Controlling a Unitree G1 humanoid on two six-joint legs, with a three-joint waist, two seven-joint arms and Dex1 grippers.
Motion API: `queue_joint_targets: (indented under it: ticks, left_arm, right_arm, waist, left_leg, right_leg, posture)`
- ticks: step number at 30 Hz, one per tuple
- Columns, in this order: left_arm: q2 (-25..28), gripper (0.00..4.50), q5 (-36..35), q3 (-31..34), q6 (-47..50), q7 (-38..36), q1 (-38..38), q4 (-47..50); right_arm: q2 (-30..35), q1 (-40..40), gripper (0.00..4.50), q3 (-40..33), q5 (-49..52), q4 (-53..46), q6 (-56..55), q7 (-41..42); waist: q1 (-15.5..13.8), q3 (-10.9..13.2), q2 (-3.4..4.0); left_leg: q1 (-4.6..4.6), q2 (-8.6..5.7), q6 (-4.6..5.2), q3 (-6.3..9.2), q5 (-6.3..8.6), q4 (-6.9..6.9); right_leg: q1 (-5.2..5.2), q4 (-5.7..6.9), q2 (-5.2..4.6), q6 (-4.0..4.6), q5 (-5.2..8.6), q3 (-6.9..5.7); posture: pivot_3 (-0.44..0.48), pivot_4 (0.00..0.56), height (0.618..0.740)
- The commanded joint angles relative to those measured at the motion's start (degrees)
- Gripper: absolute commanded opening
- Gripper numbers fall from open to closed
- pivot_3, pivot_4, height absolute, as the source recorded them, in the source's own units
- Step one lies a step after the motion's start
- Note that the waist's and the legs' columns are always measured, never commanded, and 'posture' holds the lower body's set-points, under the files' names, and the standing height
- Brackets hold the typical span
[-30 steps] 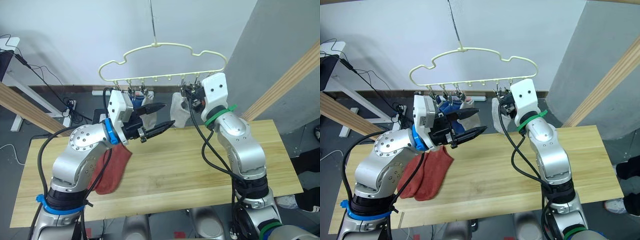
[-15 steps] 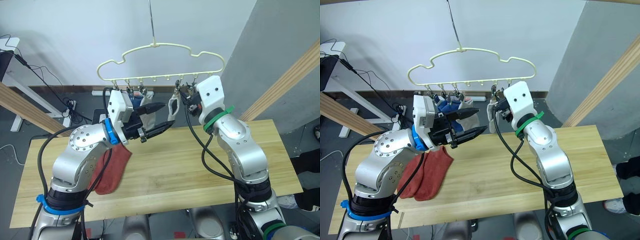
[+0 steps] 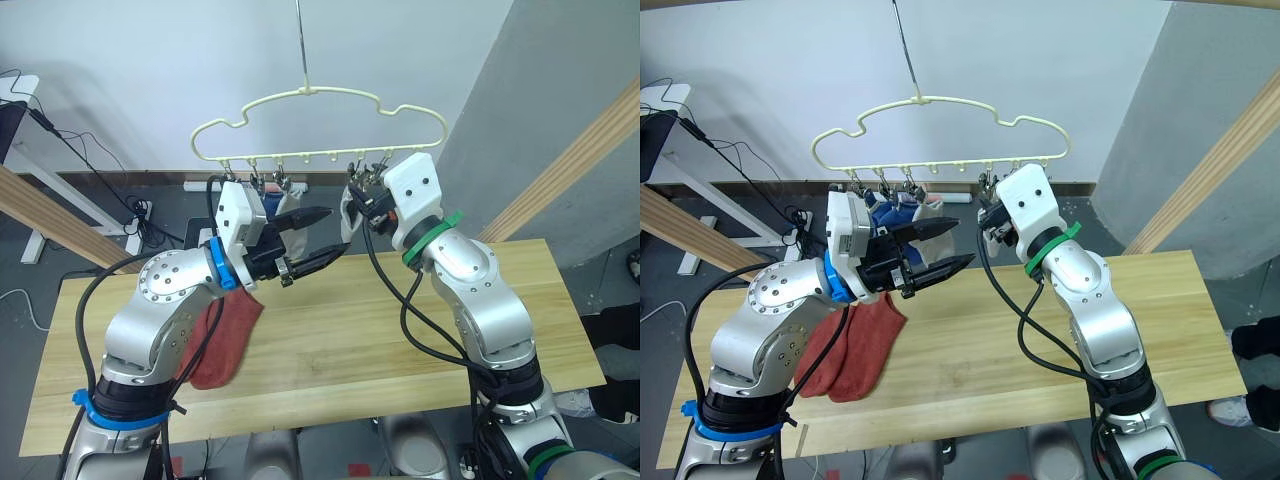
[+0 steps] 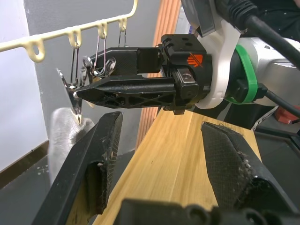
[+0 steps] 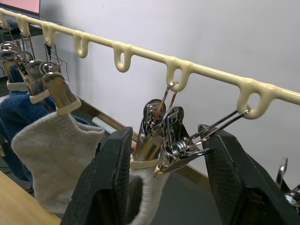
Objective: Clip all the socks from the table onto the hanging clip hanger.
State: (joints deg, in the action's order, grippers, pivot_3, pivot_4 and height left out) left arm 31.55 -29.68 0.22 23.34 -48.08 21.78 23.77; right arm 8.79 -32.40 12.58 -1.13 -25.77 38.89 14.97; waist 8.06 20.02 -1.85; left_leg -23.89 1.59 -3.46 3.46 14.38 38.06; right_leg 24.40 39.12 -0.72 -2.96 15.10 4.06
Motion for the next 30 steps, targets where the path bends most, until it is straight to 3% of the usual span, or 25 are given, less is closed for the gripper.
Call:
queue_joint_targets:
  ticks: [1, 20, 30]
  left_arm:
    - [0.0, 2.94, 0.2, -0.2, -1.1, -0.1, -0.4, 1.0]
    - [-0.5, 2.94, -1.7, 0.3, 0.2, -1.1, -0.5, 1.5]
    - [-2.0, 2.94, -6.3, 2.3, 2.9, 1.1, 1.0, 1.8]
  right_arm:
    - [0.1, -0.5, 2.33, -0.7, -0.6, -1.0, 0.2, -0.7]
    - [2.1, 7.4, 2.33, -3.3, -0.8, -12.9, 11.1, -3.9]
    - [1.1, 3.7, 2.33, -3.0, -0.5, -9.4, 9.1, -4.4]
  waist:
    - [0.0, 0.0, 0.00]
    - [0.0, -0.2, 0.00]
    - [0.1, -0.2, -0.01]
  left_leg:
    - [0.00, 0.00, 0.00, 0.00, 0.00, 0.00]
    - [0.00, -0.01, 0.00, 0.01, 0.00, 0.02]
    - [0.01, -0.03, 0.01, 0.00, -0.01, 0.06]
  right_leg:
    - [0.00, 0.00, 0.00, 0.00, 0.00, 0.00]
    - [0.00, 0.03, 0.00, 0.00, 0.00, -0.01]
    - [0.00, 0.08, 0.01, 0.01, -0.01, 0.00]
  posture:
    - [-0.206, 0.273, 0.737]
    - [-0.216, 0.279, 0.737]
    - [-0.222, 0.279, 0.737]
